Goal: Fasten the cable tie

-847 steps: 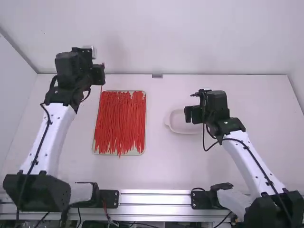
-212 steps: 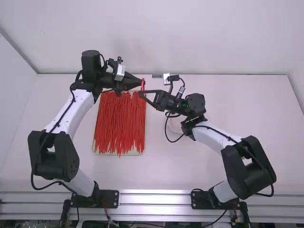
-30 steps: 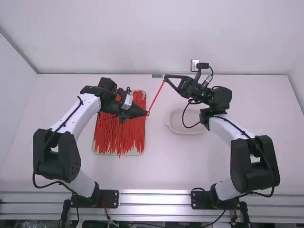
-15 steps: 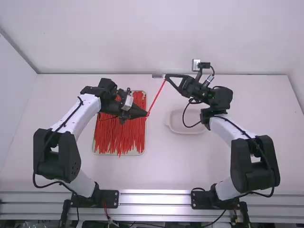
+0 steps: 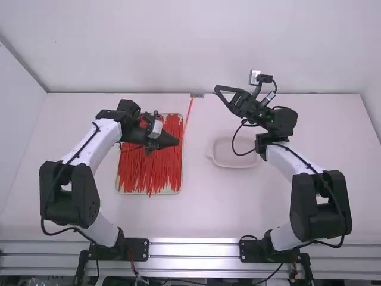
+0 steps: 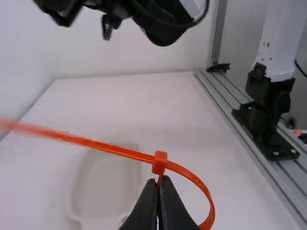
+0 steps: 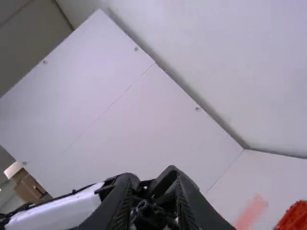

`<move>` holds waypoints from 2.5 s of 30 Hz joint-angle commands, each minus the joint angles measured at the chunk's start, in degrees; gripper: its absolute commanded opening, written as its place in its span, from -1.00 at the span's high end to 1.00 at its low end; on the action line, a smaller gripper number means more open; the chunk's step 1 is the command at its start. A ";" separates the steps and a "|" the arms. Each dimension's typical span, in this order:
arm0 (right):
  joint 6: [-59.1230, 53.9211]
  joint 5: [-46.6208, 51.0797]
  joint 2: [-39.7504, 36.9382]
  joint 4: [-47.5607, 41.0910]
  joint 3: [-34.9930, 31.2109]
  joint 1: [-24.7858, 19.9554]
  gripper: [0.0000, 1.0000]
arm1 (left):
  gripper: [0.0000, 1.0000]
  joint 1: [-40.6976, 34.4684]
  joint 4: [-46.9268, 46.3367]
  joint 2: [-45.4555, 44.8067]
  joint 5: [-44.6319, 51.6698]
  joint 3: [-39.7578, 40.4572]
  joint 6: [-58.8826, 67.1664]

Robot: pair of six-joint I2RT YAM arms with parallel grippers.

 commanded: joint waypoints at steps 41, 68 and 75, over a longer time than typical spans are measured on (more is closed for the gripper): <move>-11.04 -4.24 -0.31 -14.53 1.55 11.41 -0.14 | 0.97 -3.48 0.20 -0.59 5.29 13.57 -7.39; -11.04 -5.88 -0.31 -14.69 1.55 13.68 0.38 | 0.97 -3.32 11.10 -0.59 0.72 13.57 -19.41; -10.97 -6.27 -0.31 -14.71 1.53 11.98 0.46 | 0.97 -2.91 10.43 -0.59 0.70 13.55 -18.99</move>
